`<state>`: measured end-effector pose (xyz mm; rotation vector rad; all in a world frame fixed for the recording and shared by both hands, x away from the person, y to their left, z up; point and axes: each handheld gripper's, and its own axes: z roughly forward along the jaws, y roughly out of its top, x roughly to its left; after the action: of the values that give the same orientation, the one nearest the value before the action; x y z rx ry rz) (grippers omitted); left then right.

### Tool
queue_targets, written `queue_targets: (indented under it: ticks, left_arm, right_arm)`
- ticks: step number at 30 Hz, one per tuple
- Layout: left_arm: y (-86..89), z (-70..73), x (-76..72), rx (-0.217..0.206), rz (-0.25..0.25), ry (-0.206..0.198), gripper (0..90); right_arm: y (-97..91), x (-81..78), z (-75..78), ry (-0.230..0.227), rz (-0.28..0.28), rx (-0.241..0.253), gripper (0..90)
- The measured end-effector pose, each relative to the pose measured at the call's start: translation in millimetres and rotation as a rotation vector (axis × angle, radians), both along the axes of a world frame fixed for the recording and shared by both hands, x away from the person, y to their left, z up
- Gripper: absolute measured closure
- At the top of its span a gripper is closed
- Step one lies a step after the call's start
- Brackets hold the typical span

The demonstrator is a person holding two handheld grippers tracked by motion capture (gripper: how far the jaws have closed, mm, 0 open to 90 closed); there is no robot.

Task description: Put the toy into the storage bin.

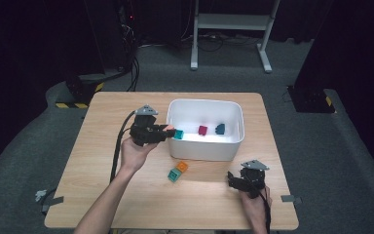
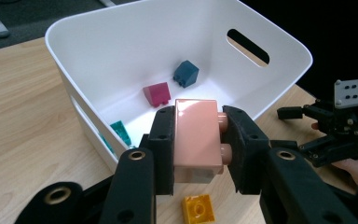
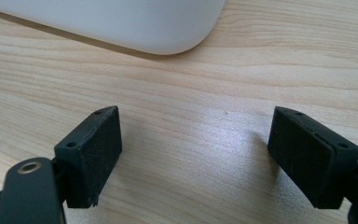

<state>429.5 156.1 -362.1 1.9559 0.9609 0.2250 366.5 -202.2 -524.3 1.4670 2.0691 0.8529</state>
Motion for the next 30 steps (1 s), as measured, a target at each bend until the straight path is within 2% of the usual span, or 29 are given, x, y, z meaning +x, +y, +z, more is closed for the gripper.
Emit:
queue_targets:
  ticks: [4, 5, 6, 15, 30]
  left_arm:
    - [-4.3, 0.7, 7.0, 0.017, 0.002, -0.005, 65.8]
    - [-10.1, -0.7, 6.6, -0.031, 0.041, 0.008, 65.8]
    - [-6.9, 0.5, 10.2, 0.031, 0.003, -0.008, 65.8]
    - [-15.7, 3.1, 21.5, 0.042, 0.005, -0.021, 65.7]
    - [-28.6, -2.2, 35.7, 0.058, 0.016, -0.007, 65.5]
  right_arm:
    - [0.0, 0.0, 0.0, 0.0, 0.0, 0.0, 17.3]
    - [0.0, 0.0, 0.0, 0.0, 0.0, 0.0, 17.3]
    - [0.0, 0.0, 0.0, 0.0, 0.0, 0.0, 17.3]
    - [0.0, 0.0, 0.0, 0.0, 0.0, 0.0, 17.3]
    - [0.1, -0.1, 0.0, 0.0, 0.0, 0.0, 17.3]
